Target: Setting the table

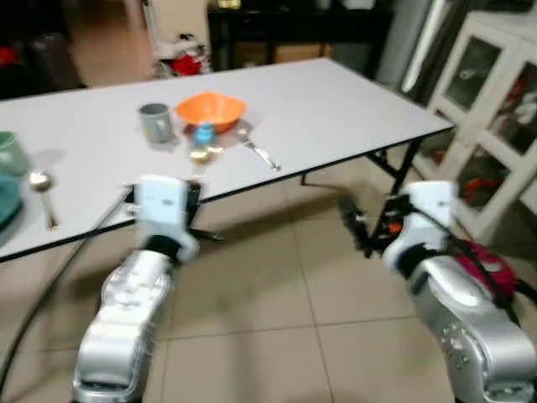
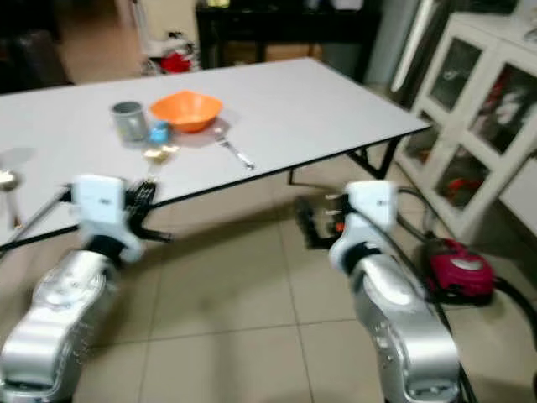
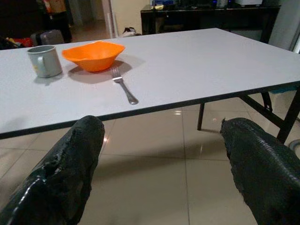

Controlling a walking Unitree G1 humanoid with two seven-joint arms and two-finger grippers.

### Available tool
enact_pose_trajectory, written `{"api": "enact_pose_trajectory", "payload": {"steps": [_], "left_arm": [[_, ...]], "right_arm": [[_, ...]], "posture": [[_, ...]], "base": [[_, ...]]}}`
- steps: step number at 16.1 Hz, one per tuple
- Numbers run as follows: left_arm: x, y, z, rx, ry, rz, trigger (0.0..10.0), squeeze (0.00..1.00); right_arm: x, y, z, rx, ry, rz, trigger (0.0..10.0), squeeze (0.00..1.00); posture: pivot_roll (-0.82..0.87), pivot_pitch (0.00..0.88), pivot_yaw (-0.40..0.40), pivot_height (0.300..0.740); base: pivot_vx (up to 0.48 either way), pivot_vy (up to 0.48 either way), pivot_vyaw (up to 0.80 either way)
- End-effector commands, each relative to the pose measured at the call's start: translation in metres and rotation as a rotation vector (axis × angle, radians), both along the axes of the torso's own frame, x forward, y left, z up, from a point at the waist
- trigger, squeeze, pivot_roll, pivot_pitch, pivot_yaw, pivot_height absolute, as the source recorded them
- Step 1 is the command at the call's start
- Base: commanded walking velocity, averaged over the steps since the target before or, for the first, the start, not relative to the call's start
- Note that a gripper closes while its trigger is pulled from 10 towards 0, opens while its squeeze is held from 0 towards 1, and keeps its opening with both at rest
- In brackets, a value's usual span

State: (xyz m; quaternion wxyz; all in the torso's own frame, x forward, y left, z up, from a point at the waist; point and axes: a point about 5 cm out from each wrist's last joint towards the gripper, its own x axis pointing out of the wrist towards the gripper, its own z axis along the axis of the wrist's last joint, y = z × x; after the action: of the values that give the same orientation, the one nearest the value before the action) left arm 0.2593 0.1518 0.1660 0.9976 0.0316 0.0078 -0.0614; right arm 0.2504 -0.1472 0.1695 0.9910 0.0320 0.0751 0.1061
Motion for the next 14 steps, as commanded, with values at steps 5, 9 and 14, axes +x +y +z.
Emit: {"api": "enact_pose_trajectory", "payload": {"steps": [5, 9, 14], "left_arm": [[0.005, -0.005, 0.001, 0.0, 0.002, 0.002, 10.0, 0.0], [0.013, 0.0, -0.003, -0.006, 0.026, 0.049, 10.0, 0.0], [0.017, 0.002, -0.005, 0.0, 0.039, 0.068, 10.0, 0.0]], "right_arm": [[0.0, -0.007, 0.002, -0.015, -0.005, -0.014, 10.0, 0.0], [0.002, -0.001, 0.005, -0.058, -0.016, 0.044, 10.0, 0.0], [0.003, -0.003, 0.004, -0.045, -0.019, 0.036, 10.0, 0.0]], "posture": [[-0.12, 0.0, 0.007, 0.74], [-0.12, 0.0, 0.005, 0.74], [-0.12, 0.009, 0.008, 0.74]], "base": [[0.329, 0.0, 0.0], [0.329, 0.0, 0.2], [0.329, 0.0, 0.48]]}}
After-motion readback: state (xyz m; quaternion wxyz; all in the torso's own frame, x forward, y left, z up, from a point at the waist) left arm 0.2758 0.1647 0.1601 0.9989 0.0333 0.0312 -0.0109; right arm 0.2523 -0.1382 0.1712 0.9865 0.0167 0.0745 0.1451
